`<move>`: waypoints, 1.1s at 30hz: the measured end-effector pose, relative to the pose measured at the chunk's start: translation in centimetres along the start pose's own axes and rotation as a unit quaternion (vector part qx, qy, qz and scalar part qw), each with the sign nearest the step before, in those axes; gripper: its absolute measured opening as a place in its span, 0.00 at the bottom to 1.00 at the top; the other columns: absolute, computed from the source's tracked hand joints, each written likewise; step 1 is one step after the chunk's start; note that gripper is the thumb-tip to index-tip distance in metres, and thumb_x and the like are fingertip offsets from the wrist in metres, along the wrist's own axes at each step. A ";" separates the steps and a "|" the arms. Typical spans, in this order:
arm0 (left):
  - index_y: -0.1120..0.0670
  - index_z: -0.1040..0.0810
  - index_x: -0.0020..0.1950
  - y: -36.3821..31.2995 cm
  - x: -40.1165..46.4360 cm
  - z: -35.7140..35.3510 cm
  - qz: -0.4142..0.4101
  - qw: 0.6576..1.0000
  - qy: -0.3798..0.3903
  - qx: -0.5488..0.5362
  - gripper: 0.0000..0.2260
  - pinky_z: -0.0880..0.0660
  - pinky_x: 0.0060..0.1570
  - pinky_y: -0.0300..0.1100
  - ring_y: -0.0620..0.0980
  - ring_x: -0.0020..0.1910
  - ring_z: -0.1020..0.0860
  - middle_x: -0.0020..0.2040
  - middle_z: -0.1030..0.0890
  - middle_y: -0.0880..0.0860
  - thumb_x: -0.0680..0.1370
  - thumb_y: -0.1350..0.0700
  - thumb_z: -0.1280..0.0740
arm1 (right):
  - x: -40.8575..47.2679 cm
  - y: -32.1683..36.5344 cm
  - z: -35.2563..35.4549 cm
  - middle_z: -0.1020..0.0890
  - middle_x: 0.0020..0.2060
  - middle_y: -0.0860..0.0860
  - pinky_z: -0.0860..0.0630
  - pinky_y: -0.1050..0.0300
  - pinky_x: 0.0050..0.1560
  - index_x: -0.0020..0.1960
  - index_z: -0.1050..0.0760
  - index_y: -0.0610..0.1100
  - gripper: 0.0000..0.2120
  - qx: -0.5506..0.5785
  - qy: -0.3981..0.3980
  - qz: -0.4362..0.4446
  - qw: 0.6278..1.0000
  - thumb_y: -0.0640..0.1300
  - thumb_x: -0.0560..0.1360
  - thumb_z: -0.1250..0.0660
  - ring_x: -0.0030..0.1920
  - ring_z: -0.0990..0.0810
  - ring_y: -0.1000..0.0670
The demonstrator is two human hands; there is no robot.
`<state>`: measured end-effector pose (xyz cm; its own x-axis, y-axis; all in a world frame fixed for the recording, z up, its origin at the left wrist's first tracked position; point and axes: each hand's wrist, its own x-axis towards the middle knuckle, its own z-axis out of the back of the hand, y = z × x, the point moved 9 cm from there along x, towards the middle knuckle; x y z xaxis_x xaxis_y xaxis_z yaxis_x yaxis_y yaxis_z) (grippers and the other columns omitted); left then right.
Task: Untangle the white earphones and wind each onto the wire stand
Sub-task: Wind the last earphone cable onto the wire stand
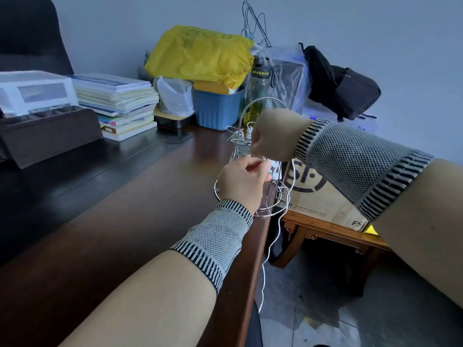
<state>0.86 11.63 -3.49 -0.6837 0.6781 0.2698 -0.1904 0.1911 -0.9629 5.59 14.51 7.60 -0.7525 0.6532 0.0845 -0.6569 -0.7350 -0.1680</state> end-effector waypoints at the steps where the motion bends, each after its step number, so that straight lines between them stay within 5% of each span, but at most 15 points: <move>1: 0.49 0.22 0.32 0.1 0.2 0.1 0.000 1.000 -0.003 0.013 0.10 0.18 0.42 0.55 0.47 0.37 0.15 0.31 0.17 0.49 0.73 0.58 0.31 | -0.5 0.6 0.0 0.17 0.46 0.47 0.18 0.52 0.49 0.51 0.19 0.40 0.13 -0.031 -0.010 0.014 0.999 0.47 0.78 0.38 0.46 0.18 0.48; 4: 0.51 0.25 0.26 0.7 0.4 0.3 0.011 0.999 -0.016 0.042 0.15 0.21 0.38 0.46 0.49 0.30 0.22 0.26 0.21 0.48 0.71 0.66 0.32 | -2.6 2.1 -0.1 0.26 0.34 0.51 0.26 0.57 0.34 0.40 0.26 0.42 0.11 -0.099 -0.062 0.048 0.992 0.45 0.78 0.36 0.33 0.27 0.53; 8: 0.55 0.19 0.37 0.7 0.4 0.1 -0.015 0.998 -0.008 0.056 0.10 0.24 0.43 0.47 0.54 0.35 0.24 0.40 0.18 0.64 0.74 0.66 0.35 | -5.2 2.4 -1.7 0.30 0.43 0.49 0.34 0.55 0.35 0.53 0.23 0.43 0.08 -0.092 -0.138 0.075 0.983 0.40 0.78 0.41 0.39 0.29 0.46; 10: 0.54 0.16 0.46 0.8 0.4 0.2 -0.015 0.999 -0.007 0.029 0.06 0.19 0.46 0.51 0.53 0.39 0.19 0.41 0.15 0.55 0.72 0.57 0.31 | -6.1 0.8 -2.6 0.30 0.42 0.50 0.39 0.59 0.31 0.54 0.21 0.44 0.09 -0.024 -0.203 0.063 0.977 0.41 0.78 0.39 0.36 0.30 0.47; 12: 0.53 0.16 0.52 0.8 0.3 0.1 -0.006 1.000 0.007 -0.007 0.08 0.19 0.39 0.50 0.52 0.35 0.18 0.40 0.15 0.50 0.74 0.57 0.28 | -6.7 -2.0 -3.3 0.24 0.40 0.50 0.36 0.59 0.33 0.52 0.18 0.43 0.09 0.107 -0.251 0.009 0.962 0.41 0.77 0.36 0.36 0.25 0.46; 15: 0.51 0.19 0.62 0.2 -0.2 0.2 -0.011 1.000 0.017 -0.007 0.13 0.20 0.32 0.47 0.50 0.26 0.21 0.42 0.15 0.48 0.77 0.59 0.30 | -6.4 -5.5 -5.4 0.18 0.38 0.52 0.26 0.58 0.42 0.48 0.17 0.45 0.06 0.266 -0.215 -0.069 0.937 0.41 0.77 0.34 0.40 0.20 0.51; 19: 0.47 0.17 0.56 -0.2 -0.5 0.4 -0.014 1.000 0.000 -0.013 0.08 0.19 0.34 0.59 0.44 0.21 0.28 0.28 0.23 0.45 0.77 0.54 0.31 | -6.5 -6.7 -6.3 0.20 0.32 0.55 0.22 0.59 0.39 0.44 0.26 0.50 0.06 0.395 -0.192 -0.067 0.896 0.40 0.77 0.34 0.33 0.21 0.54; 23: 0.49 0.16 0.53 -0.7 -0.6 0.7 -0.007 1.000 -0.012 -0.002 0.06 0.19 0.33 0.58 0.50 0.27 0.19 0.35 0.17 0.46 0.77 0.54 0.30 | -6.4 -6.5 -6.5 0.20 0.30 0.50 0.23 0.63 0.37 0.39 0.24 0.48 0.14 0.504 -0.170 -0.037 0.846 0.31 0.76 0.38 0.31 0.22 0.54; 27: 0.51 0.17 0.51 -0.2 -0.6 0.8 0.019 0.999 -0.013 -0.027 0.04 0.17 0.37 0.50 0.46 0.36 0.15 0.41 0.15 0.49 0.78 0.55 0.31 | -5.8 -7.6 -7.7 0.15 0.39 0.47 0.20 0.48 0.54 0.42 0.19 0.47 0.20 0.583 -0.141 -0.049 0.798 0.25 0.74 0.42 0.46 0.16 0.43; 30: 0.52 0.17 0.51 -0.2 -0.7 0.6 0.028 0.998 -0.009 -0.050 0.04 0.19 0.36 0.45 0.45 0.38 0.15 0.41 0.15 0.50 0.78 0.58 0.31 | -5.6 -8.1 -8.5 0.14 0.42 0.46 0.22 0.45 0.59 0.43 0.18 0.48 0.14 0.611 -0.156 -0.062 0.773 0.29 0.75 0.34 0.49 0.16 0.45; 33: 0.53 0.17 0.52 -0.4 -0.8 0.7 0.025 0.999 -0.003 -0.045 0.05 0.18 0.37 0.47 0.46 0.38 0.15 0.42 0.15 0.51 0.78 0.58 0.31 | -5.5 -8.0 -8.9 0.16 0.45 0.35 0.23 0.38 0.57 0.43 0.18 0.44 0.06 0.655 -0.175 -0.078 0.731 0.34 0.74 0.30 0.45 0.19 0.39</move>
<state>1.00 10.58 -3.28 -0.6956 0.6838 0.2202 -0.0908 0.2204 -0.9712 15.36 18.43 -0.27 -0.4786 0.8298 0.2870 -0.0465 -0.3503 0.9355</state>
